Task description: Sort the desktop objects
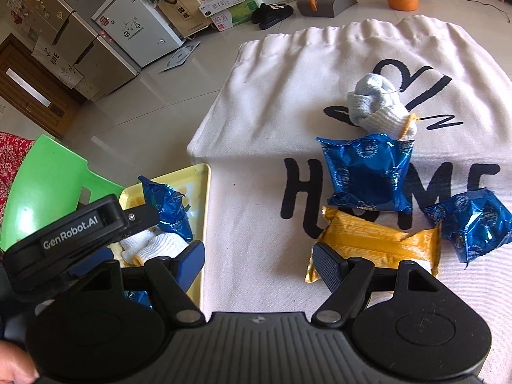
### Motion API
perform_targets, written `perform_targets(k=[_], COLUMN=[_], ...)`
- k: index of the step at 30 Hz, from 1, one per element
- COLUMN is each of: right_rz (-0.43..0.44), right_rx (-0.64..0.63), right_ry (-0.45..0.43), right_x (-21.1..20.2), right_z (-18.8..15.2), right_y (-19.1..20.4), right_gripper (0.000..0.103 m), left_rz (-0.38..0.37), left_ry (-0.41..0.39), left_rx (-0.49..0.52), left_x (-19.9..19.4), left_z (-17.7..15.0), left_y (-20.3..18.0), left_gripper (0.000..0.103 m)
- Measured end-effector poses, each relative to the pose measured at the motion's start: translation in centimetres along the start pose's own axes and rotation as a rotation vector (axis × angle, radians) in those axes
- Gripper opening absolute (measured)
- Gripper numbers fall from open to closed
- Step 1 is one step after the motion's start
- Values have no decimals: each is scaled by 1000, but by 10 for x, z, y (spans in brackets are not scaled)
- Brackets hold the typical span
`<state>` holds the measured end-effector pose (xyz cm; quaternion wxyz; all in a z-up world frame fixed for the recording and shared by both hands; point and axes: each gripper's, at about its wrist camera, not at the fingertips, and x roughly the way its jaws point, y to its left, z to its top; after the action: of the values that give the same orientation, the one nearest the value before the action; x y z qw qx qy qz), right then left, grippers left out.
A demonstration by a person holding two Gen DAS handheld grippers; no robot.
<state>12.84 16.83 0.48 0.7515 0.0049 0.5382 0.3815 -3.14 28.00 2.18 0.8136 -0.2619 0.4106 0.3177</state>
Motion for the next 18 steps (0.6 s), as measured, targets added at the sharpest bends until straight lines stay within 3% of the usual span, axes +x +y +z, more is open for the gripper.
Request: perform_targets(k=[10,18], right_rz=[-54,-97], right_rx=[31,55], right_ry=[-23,0], right_x=[-18,-22], right_z=[5,5], right_y=[-36,-63], right_gripper=[75,75], left_rz=[-37,-56], left_ry=[20,45], left_rx=[75,78], left_x=[4,9], left_z=[-12,-18], left_y=[-30,-47], left_gripper=[102,102])
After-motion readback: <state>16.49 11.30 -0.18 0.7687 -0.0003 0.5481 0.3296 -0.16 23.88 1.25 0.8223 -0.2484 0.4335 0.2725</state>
